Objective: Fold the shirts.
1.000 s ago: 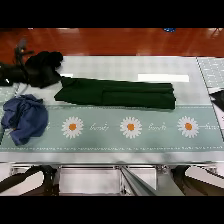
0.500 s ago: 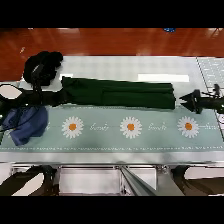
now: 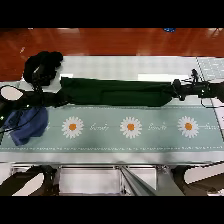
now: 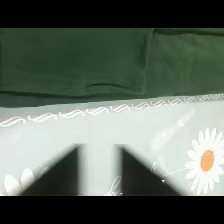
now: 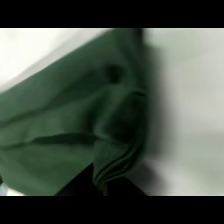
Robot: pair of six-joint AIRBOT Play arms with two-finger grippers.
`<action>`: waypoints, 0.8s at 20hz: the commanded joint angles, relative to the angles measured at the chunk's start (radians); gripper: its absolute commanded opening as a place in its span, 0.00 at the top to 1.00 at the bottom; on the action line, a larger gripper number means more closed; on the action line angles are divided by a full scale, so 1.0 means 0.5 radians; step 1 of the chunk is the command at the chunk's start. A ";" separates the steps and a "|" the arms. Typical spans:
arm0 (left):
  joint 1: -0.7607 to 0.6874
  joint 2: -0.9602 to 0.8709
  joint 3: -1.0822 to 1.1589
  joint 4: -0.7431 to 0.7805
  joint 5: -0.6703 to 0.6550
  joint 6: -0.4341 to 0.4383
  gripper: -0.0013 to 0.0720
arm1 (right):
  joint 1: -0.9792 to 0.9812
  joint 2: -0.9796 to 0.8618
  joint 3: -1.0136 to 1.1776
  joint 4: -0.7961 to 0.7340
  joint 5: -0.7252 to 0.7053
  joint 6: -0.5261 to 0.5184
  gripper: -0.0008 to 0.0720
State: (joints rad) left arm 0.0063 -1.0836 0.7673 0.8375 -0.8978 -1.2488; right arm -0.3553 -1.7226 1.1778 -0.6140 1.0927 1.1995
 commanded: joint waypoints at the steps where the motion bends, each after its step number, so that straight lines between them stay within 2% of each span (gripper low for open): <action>1: -0.014 0.002 0.001 -0.061 -0.008 0.028 0.95 | 0.056 0.164 0.058 -0.130 0.161 -0.053 0.95; 3: -0.106 -0.001 0.043 -0.392 -0.069 0.362 0.95 | 0.056 0.404 0.056 -0.332 0.275 -0.036 0.95; 4: -0.203 -0.006 0.093 -0.457 -0.044 0.438 0.95 | 0.056 0.549 0.042 -0.402 0.313 -0.019 0.95; 6: -0.441 -0.081 0.220 -0.433 0.141 0.426 0.96 | 0.053 0.899 -0.036 -0.478 0.324 0.007 0.95; 8: -0.678 -0.275 0.394 -0.404 0.319 0.269 0.96 | 0.053 1.235 -0.167 -0.553 0.321 0.158 0.95; 9: -0.786 -0.430 0.543 -0.404 0.288 0.200 0.96 | 0.054 1.390 -0.241 -0.581 0.324 0.188 0.95; 11: -0.978 -0.772 0.879 -0.387 0.132 0.164 0.96 | 0.054 1.701 -0.406 -0.559 0.325 0.253 0.95; 12: -1.057 -0.941 1.047 -0.303 0.066 0.024 0.96 | 0.054 1.848 -0.477 -0.553 0.330 0.297 0.95; 14: -1.202 -1.273 1.386 -0.103 -0.115 -0.372 0.96 | 0.054 2.090 -0.568 -0.558 0.362 0.379 0.95; 16: -1.324 -1.540 1.674 -0.102 -0.322 -0.464 0.96 | 0.054 2.255 -0.590 -0.552 0.432 0.454 0.95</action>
State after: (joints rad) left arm -0.5556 -1.6581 1.3994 0.7315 -0.9249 -1.3319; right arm -0.3286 -0.7475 0.9298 -0.8867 1.2762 1.3594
